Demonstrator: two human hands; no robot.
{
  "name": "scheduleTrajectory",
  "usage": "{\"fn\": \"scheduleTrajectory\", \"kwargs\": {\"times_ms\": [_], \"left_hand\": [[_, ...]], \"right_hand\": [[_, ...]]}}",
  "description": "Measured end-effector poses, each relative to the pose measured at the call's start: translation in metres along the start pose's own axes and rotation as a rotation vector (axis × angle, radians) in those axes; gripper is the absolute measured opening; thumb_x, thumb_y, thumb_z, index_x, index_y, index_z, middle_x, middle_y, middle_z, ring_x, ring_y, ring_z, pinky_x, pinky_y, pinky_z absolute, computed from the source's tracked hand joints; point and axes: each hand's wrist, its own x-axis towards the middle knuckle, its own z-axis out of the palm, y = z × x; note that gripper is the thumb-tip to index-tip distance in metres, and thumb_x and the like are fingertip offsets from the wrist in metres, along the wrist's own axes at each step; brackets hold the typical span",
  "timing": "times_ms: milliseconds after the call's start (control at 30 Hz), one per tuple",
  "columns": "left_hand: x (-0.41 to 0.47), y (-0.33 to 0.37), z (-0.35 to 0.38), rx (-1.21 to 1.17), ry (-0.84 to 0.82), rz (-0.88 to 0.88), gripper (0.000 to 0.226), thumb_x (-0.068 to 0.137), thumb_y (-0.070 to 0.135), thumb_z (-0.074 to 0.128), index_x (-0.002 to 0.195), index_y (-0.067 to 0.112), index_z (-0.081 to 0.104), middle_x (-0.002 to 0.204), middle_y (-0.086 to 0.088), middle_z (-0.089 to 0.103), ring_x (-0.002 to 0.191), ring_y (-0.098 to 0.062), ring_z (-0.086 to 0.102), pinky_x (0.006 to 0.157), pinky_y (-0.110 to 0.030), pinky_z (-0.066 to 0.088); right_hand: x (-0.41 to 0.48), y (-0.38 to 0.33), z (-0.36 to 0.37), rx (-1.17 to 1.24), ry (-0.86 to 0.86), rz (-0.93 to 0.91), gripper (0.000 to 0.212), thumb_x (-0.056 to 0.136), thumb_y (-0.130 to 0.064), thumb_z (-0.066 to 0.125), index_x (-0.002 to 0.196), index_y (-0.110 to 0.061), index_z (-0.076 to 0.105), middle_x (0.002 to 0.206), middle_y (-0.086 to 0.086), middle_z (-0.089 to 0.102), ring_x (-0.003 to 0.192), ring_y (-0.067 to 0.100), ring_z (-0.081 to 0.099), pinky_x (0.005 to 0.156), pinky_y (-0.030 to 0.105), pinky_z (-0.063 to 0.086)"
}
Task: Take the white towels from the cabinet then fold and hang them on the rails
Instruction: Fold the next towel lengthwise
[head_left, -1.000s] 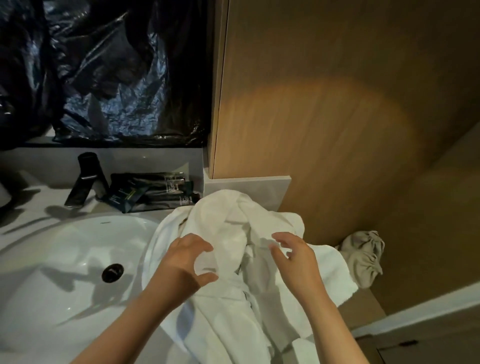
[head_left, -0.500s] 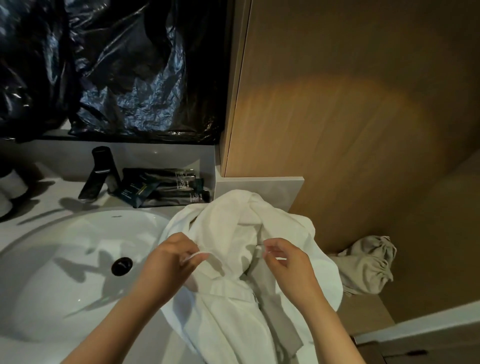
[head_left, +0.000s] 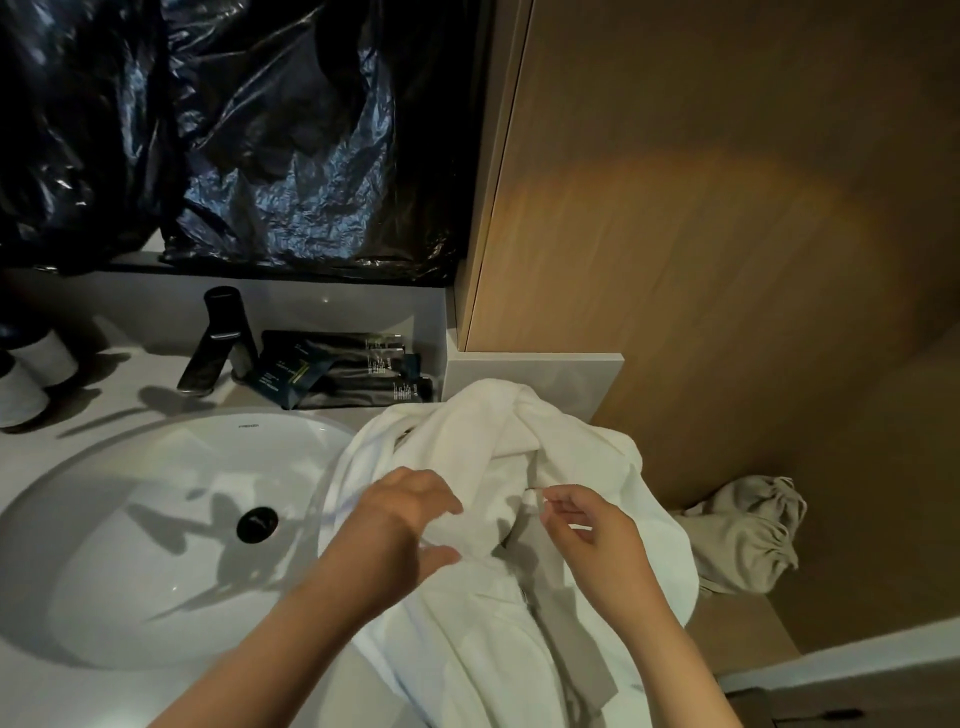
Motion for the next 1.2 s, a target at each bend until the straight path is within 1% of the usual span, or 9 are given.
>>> {"fn": "scheduleTrajectory", "kwargs": {"times_ms": [100,167,333,400,533,700,867,1033,1200], "left_hand": [[0.015,0.01,0.014,0.064,-0.205,-0.069,0.041,0.091,0.043,0.06,0.129,0.028,0.058,0.13,0.013,0.052,0.122,-0.009,0.044,0.105,-0.02,0.033],[0.021,0.007,0.022,0.123,-0.304,-0.13,0.045,0.095,0.043,0.052,0.137,0.027,0.049,0.138,0.009,0.045,0.128,-0.011,0.04,0.107,-0.022,0.032],[0.014,-0.006,0.033,0.222,-0.412,-0.176,0.043,0.094,0.051,0.044,0.127,0.026,0.058,0.123,0.006,0.053,0.113,-0.013,0.049,0.097,-0.025,0.04],[0.011,-0.006,0.035,0.224,-0.347,-0.148,0.056,0.09,0.054,0.024,0.109,0.022,0.066,0.103,0.005,0.056,0.094,-0.014,0.052,0.081,-0.023,0.042],[0.005,-0.003,0.031,-0.01,-0.069,-0.163,0.045,0.089,0.045,0.031,0.085,0.014,0.062,0.076,0.004,0.053,0.068,-0.015,0.05,0.063,-0.022,0.038],[0.004,0.009,-0.002,-0.21,0.115,-0.216,0.016,0.092,0.035,0.041,0.09,0.024,0.053,0.071,0.002,0.059,0.068,-0.018,0.057,0.065,-0.035,0.047],[0.012,0.023,-0.036,-0.387,0.279,-0.212,0.015,0.09,0.033,0.046,0.093,0.036,0.06,0.088,0.016,0.065,0.079,-0.008,0.059,0.071,-0.018,0.045],[0.02,0.037,-0.066,-0.449,0.338,-0.153,0.016,0.092,0.018,0.062,0.089,0.033,0.067,0.08,0.007,0.065,0.071,-0.01,0.057,0.065,-0.016,0.045],[0.029,0.045,-0.102,-0.378,0.365,-0.011,0.011,0.091,0.03,0.056,0.089,0.029,0.067,0.076,0.0,0.063,0.068,-0.017,0.055,0.06,-0.018,0.04]], "right_hand": [[-0.005,0.006,-0.011,-0.015,0.038,0.004,0.018,0.093,-0.017,0.063,0.107,-0.027,0.067,0.101,-0.014,0.068,0.095,-0.01,0.059,0.078,0.007,0.047],[-0.009,0.011,-0.017,-0.017,0.055,0.022,0.019,0.093,-0.017,0.062,0.108,-0.027,0.066,0.101,-0.014,0.068,0.094,-0.011,0.059,0.077,0.007,0.047],[-0.018,0.023,-0.022,-0.021,0.076,0.048,0.019,0.094,-0.015,0.061,0.109,-0.026,0.066,0.102,-0.013,0.069,0.093,-0.011,0.059,0.076,0.006,0.047],[-0.019,0.024,-0.022,-0.021,0.073,0.055,0.019,0.094,-0.016,0.061,0.109,-0.026,0.067,0.102,-0.014,0.068,0.091,-0.012,0.059,0.074,0.006,0.047],[-0.02,0.022,-0.019,-0.01,0.065,0.046,0.017,0.094,-0.019,0.061,0.109,-0.026,0.067,0.101,-0.012,0.069,0.091,-0.011,0.059,0.074,0.007,0.048],[-0.014,-0.002,-0.016,0.037,0.029,-0.027,0.016,0.094,-0.02,0.062,0.104,-0.031,0.068,0.098,-0.015,0.07,0.095,-0.006,0.061,0.084,0.019,0.053],[0.005,-0.048,-0.011,0.001,-0.066,-0.276,0.025,0.093,-0.028,0.063,0.116,-0.036,0.065,0.118,-0.026,0.06,0.113,-0.004,0.054,0.092,0.018,0.049],[0.022,-0.085,-0.006,-0.07,-0.098,-0.501,0.028,0.094,-0.028,0.063,0.121,-0.035,0.064,0.125,-0.026,0.057,0.123,-0.003,0.047,0.1,0.019,0.04],[0.031,-0.107,-0.01,-0.076,-0.076,-0.569,0.028,0.095,-0.032,0.06,0.122,-0.037,0.059,0.121,-0.025,0.059,0.12,-0.005,0.048,0.098,0.012,0.035]]}}
